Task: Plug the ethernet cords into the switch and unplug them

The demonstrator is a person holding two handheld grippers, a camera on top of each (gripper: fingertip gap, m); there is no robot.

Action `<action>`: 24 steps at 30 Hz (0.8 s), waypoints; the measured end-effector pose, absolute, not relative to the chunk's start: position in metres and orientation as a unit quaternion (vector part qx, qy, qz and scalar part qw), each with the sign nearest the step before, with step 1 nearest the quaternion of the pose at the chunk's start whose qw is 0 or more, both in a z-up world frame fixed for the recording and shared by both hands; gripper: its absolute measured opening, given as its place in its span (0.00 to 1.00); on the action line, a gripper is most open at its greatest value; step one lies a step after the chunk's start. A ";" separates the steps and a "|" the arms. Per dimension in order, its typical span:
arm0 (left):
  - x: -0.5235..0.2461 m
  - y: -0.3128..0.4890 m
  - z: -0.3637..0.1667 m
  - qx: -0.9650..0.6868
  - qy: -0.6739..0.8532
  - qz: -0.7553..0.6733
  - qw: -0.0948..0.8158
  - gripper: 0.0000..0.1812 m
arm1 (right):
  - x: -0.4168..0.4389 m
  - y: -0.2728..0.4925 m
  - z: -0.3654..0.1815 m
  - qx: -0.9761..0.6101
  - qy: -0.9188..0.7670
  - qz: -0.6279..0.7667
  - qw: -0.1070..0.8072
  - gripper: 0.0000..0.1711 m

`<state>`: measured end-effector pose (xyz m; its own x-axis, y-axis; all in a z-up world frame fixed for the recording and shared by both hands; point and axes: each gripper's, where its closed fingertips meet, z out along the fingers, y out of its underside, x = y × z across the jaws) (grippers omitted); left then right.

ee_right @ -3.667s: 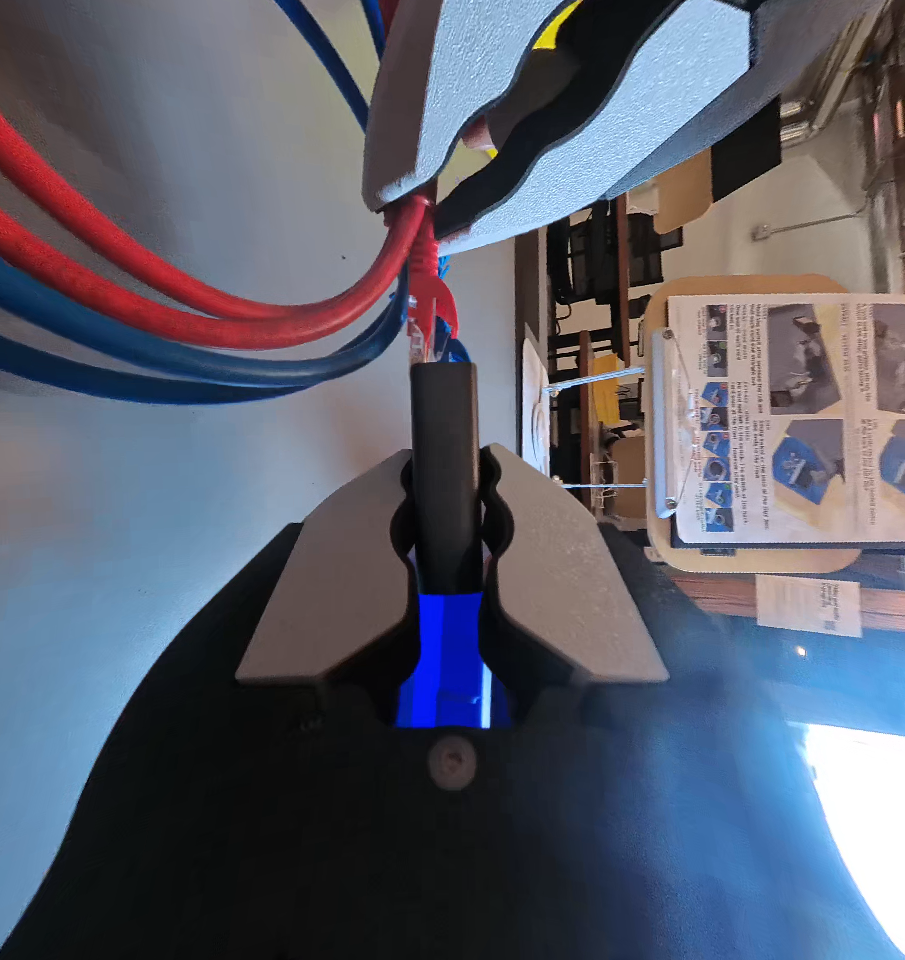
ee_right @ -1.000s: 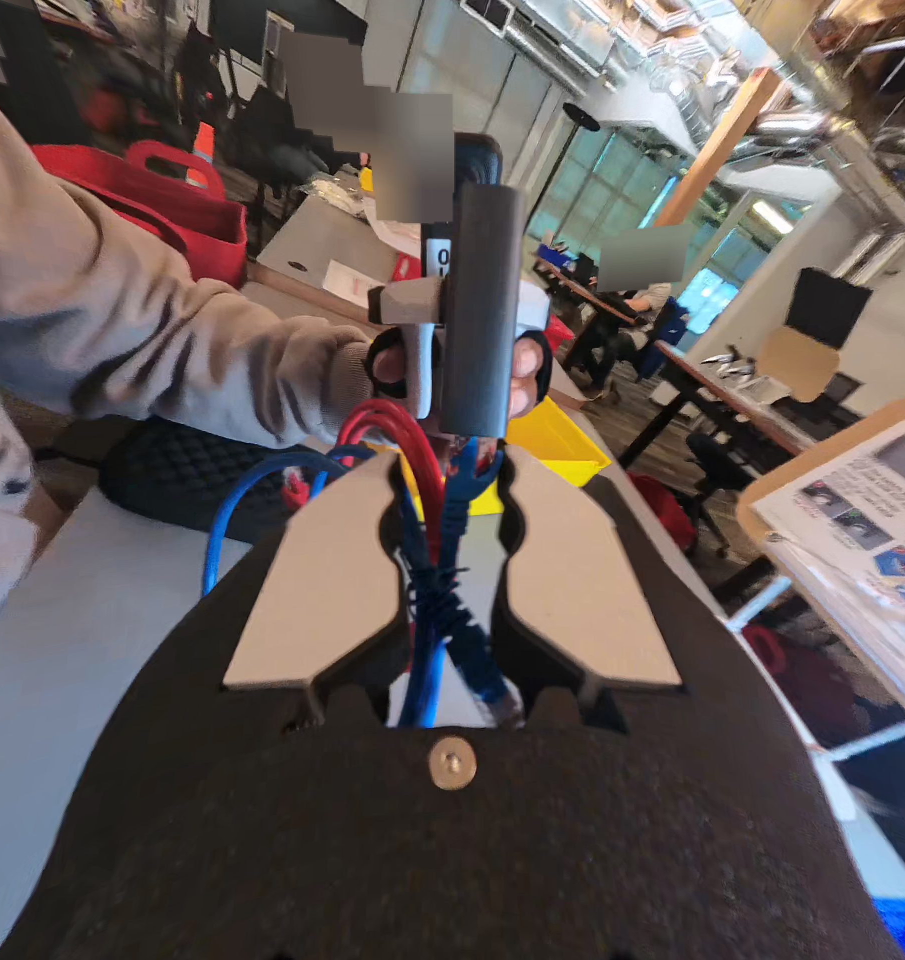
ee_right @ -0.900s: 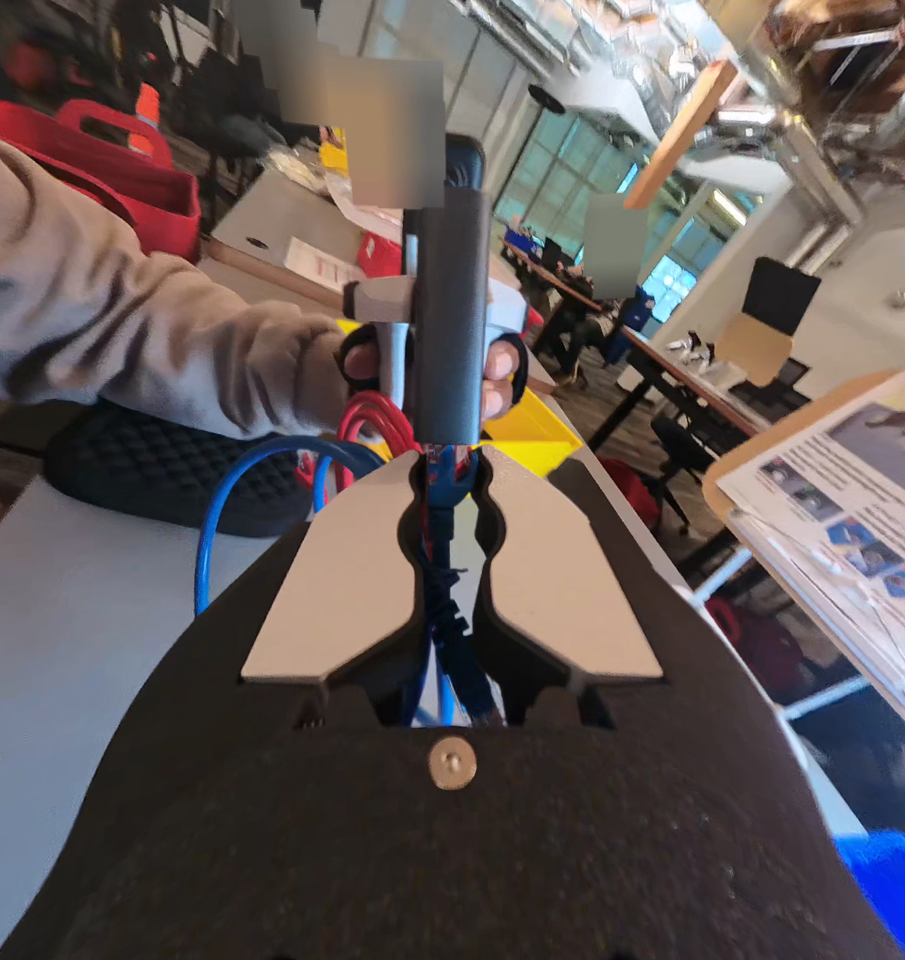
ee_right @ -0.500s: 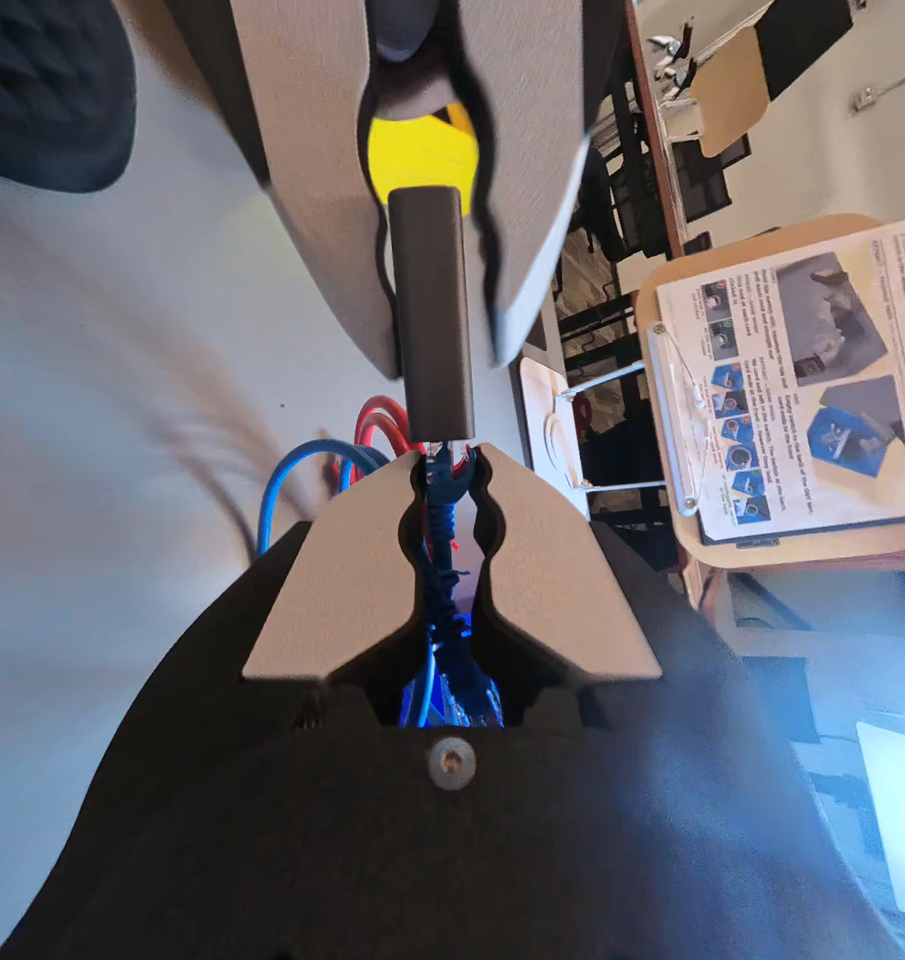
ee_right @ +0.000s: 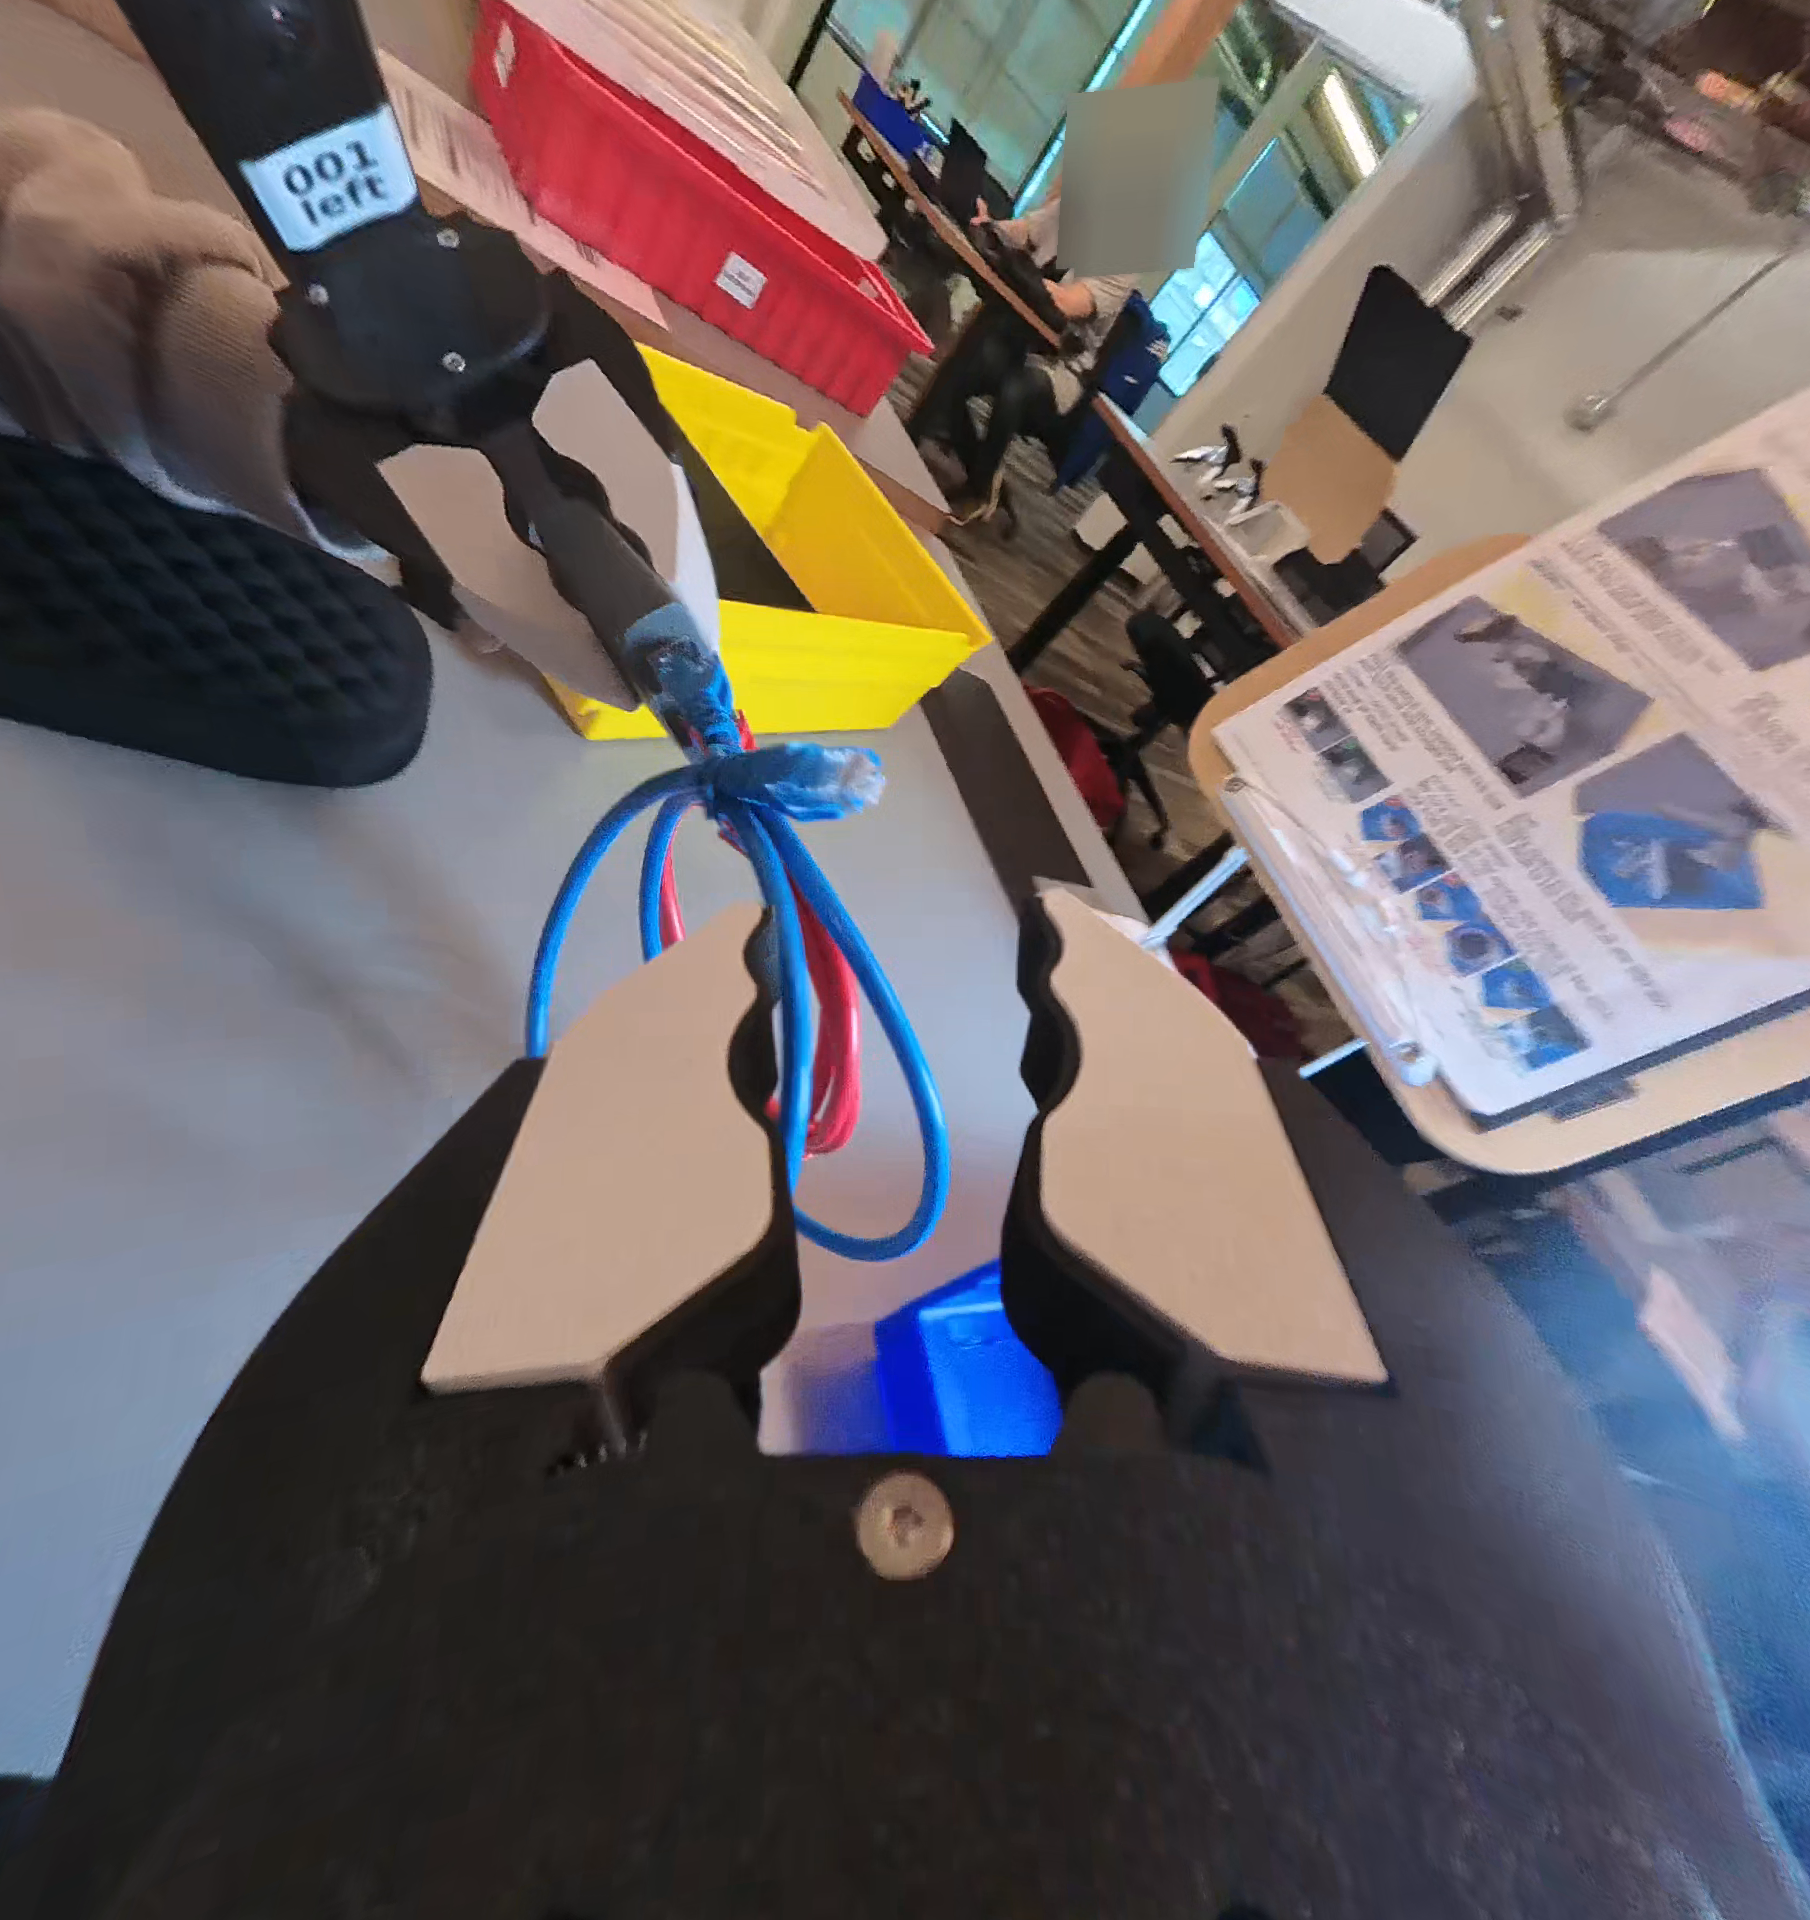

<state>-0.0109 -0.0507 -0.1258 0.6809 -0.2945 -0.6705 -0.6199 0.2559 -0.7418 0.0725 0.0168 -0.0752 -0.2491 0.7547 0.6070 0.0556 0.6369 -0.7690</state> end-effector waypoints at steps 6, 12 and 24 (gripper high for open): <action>-0.003 -0.043 -0.145 -0.582 0.431 0.204 0.659 0.12 | 0.054 -0.023 -0.111 -0.207 -0.780 0.177 0.563 0.26; 0.021 -0.049 -0.159 -0.557 0.483 0.190 0.649 0.12 | 0.026 -0.021 -0.165 -0.176 -0.815 0.113 0.541 0.24; 0.026 -0.055 -0.170 -0.556 0.500 0.138 0.649 0.12 | 0.023 -0.042 -0.179 -0.079 -0.811 0.131 0.565 0.16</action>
<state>0.0259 -0.0547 -0.1702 0.4614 -0.3777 -0.8028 -0.7358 0.3426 -0.5841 0.0234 -0.0421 -0.1788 -0.3490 0.2767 0.8953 -0.0197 0.9530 -0.3022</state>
